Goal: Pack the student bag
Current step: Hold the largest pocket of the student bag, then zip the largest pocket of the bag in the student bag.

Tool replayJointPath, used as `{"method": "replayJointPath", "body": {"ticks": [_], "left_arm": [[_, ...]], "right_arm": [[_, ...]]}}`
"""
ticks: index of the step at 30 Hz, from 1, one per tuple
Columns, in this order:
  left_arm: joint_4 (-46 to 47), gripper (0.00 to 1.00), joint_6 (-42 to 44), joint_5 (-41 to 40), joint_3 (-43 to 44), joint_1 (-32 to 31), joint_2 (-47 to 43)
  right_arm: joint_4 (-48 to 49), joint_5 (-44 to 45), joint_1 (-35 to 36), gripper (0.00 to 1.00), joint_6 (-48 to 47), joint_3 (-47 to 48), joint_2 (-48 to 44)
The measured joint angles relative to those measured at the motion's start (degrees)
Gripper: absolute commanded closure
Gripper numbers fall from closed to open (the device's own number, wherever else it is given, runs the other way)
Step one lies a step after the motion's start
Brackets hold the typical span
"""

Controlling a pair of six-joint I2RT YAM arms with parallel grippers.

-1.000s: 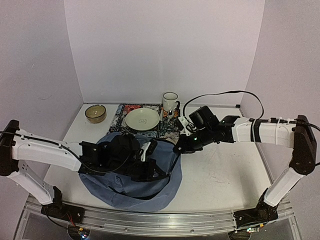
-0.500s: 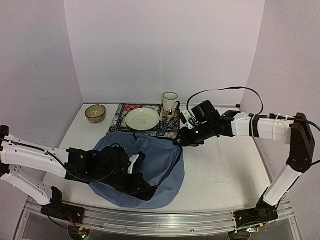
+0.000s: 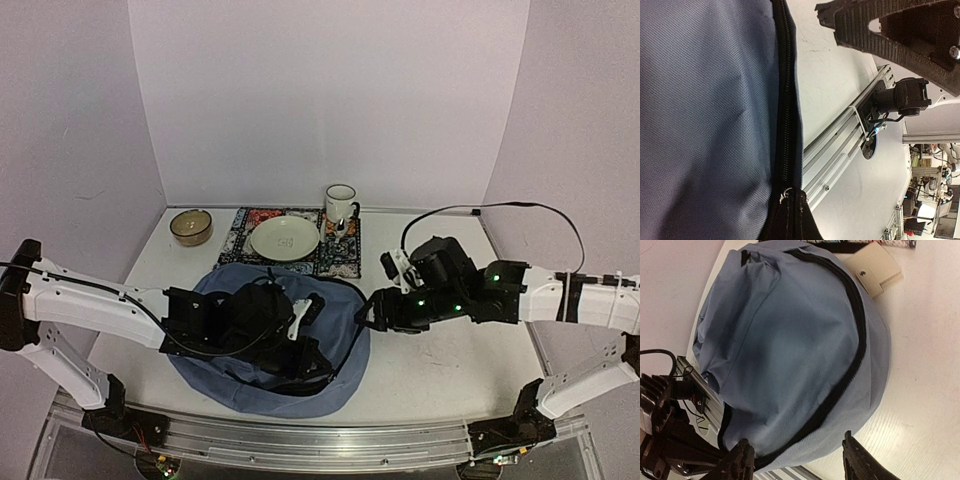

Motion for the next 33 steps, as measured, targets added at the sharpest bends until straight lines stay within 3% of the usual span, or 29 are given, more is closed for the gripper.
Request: {"method": "replayJointPath", "body": {"ticks": [7,10,16,18,25,33], "left_arm": [[0.46,1.00,0.58,0.22,0.02,-0.20,0.29],[0.46,1.00,0.58,0.20,0.02,-0.23,0.29],[0.51,1.00,0.50,0.06,-0.48,-0.29,-0.31],[0.53,1.00,0.41,-0.24,-1.70,-0.36,-1.69],[-2.50,1.00,-1.19,-2.83,-6.69,-0.50,-8.63],[-8.96,1.00,-6.27,-7.29,-14.00,-0.50,-17.19]], "right_arm": [[3.39,0.27,4.15,0.39,6.57,-2.53,2.52],[5.85,0.21,6.11,0.44,8.16,-2.51,5.95],[6.87,0.97,6.98,0.90,9.62,-2.30,9.59],[6.34,1.78,6.98,1.00,9.09,-1.96,9.59],[1.48,5.70,6.78,1.00,7.04,0.96,7.37],[-4.27,7.95,1.80,1.00,4.18,1.07,1.27]]}}
